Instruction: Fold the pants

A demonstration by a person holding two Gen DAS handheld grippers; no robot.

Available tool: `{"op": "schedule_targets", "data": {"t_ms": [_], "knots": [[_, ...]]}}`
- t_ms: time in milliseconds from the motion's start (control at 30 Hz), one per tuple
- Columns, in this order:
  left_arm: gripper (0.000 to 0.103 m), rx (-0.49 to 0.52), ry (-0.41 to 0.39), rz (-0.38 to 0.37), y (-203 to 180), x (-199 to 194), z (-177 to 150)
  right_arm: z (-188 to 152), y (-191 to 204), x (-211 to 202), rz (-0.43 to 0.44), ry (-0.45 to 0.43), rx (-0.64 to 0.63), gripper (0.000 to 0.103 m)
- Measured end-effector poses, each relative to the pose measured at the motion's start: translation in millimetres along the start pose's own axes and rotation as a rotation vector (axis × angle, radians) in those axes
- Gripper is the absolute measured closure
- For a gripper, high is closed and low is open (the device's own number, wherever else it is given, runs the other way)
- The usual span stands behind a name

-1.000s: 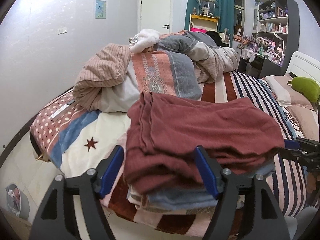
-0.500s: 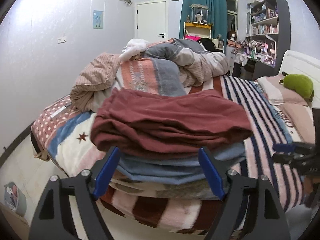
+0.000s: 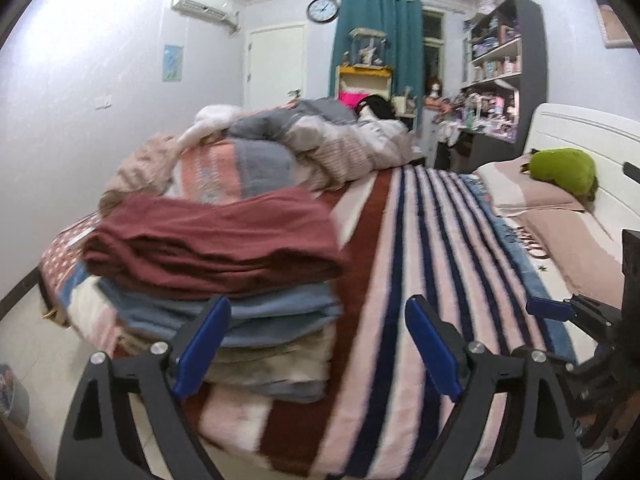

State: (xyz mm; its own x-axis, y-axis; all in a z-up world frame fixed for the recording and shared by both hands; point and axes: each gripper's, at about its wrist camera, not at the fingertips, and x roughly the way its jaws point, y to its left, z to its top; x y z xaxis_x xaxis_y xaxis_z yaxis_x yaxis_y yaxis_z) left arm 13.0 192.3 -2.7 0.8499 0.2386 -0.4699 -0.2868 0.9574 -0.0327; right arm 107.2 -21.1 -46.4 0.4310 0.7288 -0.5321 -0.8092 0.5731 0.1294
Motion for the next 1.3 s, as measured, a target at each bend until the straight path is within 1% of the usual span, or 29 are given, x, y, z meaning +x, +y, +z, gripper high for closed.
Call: {"op": "schedule_targets", "data": {"t_ms": [33,100,133,267,300,367,433,500,600,733,1000,1300], "knots": [[0.013,0.006,-0.013,-0.007,-12,1,0,-4,-6,-8,-0.023,-0.013,0.0,0.016],[0.013,0.016,-0.052,-0.019,-38,5,-1,-9,-15,-21,-0.072,-0.034,-0.002,0.011],[0.012,0.018,-0.074,-0.024,-49,6,-1,-14,-21,-30,-0.116,-0.055,-0.007,0.01],[0.009,0.024,-0.181,-0.031,-89,10,-1,-28,-35,-57,-0.233,-0.125,-0.012,0.007],[0.006,0.027,-0.193,-0.029,-94,11,0,-31,-38,-62,-0.265,-0.148,-0.013,0.004],[0.003,0.029,-0.217,-0.025,-100,13,-1,-39,-42,-73,-0.328,-0.199,-0.007,0.001],[0.003,0.029,-0.233,-0.035,-102,16,-2,-45,-45,-82,-0.372,-0.243,0.015,0.001],[0.003,0.033,-0.233,-0.032,-102,18,-4,-48,-46,-87,-0.398,-0.272,0.039,0.001],[0.003,0.048,-0.227,-0.006,-98,23,-5,-49,-44,-92,-0.428,-0.291,0.045,0.001],[0.003,0.035,-0.213,-0.014,-88,24,-7,-46,-35,-94,-0.452,-0.301,0.022,0.001],[0.002,0.037,-0.217,-0.004,-83,22,-10,-43,-28,-95,-0.424,-0.302,0.03,0.001],[0.002,0.04,-0.223,-0.002,-81,17,-11,-41,-32,-100,-0.429,-0.313,0.045,0.001]]}}
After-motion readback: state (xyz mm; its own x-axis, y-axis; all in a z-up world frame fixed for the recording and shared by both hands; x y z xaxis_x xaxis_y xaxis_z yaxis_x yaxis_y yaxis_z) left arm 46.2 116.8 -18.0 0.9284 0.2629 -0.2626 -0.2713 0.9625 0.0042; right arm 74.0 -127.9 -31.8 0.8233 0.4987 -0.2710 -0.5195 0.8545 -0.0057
